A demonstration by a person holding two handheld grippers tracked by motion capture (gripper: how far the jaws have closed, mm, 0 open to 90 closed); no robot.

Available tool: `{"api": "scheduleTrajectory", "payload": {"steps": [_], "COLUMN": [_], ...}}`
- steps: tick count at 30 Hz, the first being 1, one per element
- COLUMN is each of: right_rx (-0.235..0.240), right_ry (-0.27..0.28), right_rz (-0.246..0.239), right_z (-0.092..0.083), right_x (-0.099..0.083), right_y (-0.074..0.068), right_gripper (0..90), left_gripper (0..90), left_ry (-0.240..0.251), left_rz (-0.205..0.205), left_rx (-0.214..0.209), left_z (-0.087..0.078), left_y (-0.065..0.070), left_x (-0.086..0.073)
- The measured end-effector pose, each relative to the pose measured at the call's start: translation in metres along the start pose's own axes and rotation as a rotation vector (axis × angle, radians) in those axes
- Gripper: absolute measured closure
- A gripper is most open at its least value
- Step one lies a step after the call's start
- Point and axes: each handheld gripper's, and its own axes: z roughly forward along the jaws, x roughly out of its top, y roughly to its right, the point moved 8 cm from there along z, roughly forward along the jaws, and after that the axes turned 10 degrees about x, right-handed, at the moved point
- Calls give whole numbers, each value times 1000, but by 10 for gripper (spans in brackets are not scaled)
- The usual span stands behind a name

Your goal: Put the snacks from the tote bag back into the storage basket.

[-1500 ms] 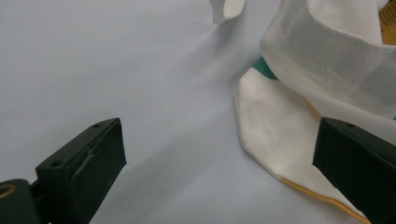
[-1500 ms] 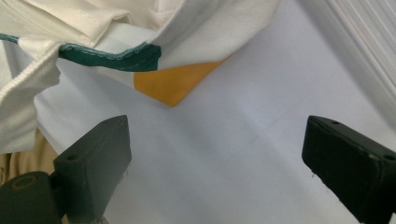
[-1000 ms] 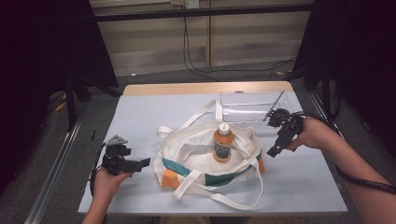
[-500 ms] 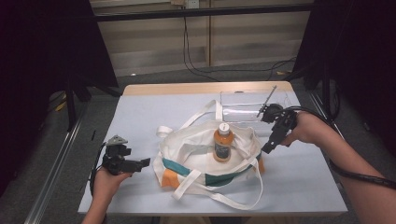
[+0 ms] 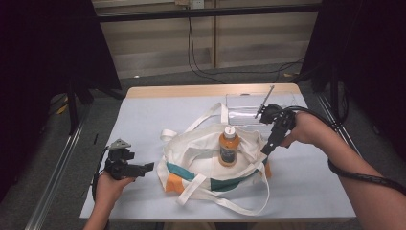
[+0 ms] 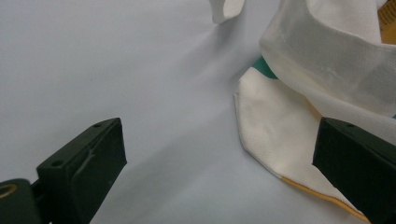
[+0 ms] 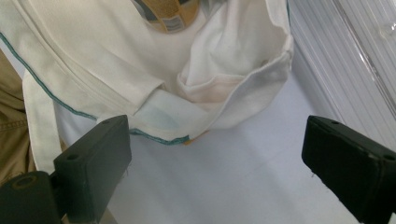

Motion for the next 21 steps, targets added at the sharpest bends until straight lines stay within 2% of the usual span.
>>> {"api": "scheduleTrajectory", "payload": {"steps": [1,9,21], "right_rx": [-1,1,0], "right_ry": [-4,0,-5], "right_rz": [-2,-19,-39], "right_z": [0,4,7], "right_x": [1,14,28], "right_y": [0,-4,-8], "right_gripper": [79,79,78], "left_gripper": [25,25,25], "left_ry": [6,1,-3], "left_rz": [-14,3,3], "left_rx": [3,5,-4], "left_z": [0,0,0], "left_y": [1,0,2], "left_x": [1,0,-1]}}
